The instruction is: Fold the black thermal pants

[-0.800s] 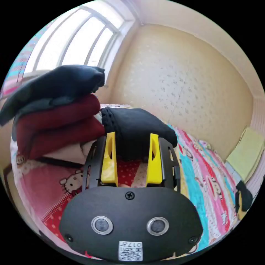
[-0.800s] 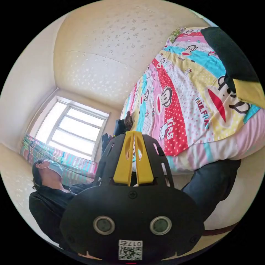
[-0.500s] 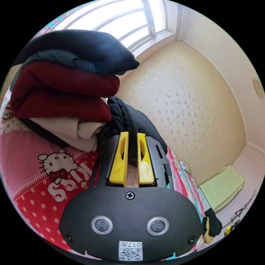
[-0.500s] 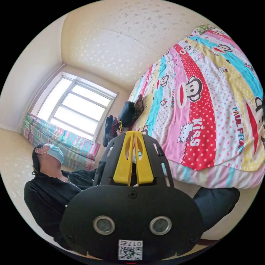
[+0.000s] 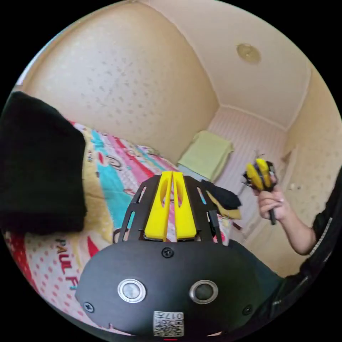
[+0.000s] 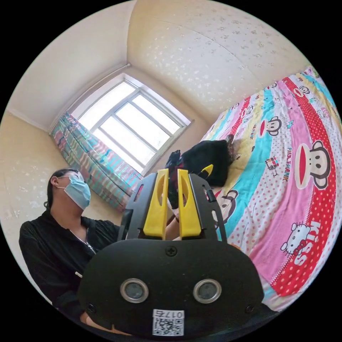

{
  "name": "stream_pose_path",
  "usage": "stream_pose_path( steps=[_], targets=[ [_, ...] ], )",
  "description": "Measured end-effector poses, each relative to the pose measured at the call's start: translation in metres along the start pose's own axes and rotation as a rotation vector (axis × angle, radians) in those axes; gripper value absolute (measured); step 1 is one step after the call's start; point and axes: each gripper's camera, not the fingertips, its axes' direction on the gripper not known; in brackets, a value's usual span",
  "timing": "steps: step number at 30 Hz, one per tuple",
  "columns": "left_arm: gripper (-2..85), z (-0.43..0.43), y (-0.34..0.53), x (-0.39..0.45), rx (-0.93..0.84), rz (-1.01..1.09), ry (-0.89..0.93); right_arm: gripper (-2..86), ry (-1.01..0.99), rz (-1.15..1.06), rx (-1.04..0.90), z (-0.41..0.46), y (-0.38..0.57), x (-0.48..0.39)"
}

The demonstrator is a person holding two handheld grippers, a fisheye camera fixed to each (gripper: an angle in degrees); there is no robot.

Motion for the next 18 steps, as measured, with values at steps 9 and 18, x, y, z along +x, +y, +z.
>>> stream_pose_path(
  steps=[9, 18],
  targets=[
    [20.4, -0.144, -0.034, -0.137, 0.296, -0.492, -0.619, 15.4, 0.083, 0.028, -0.142, 0.022, 0.005, 0.038],
    [11.9, -0.132, -0.042, -0.237, -0.017, -0.705, 0.024, 20.2, -0.071, 0.092, -0.402, 0.177, -0.057, 0.123]
  ],
)
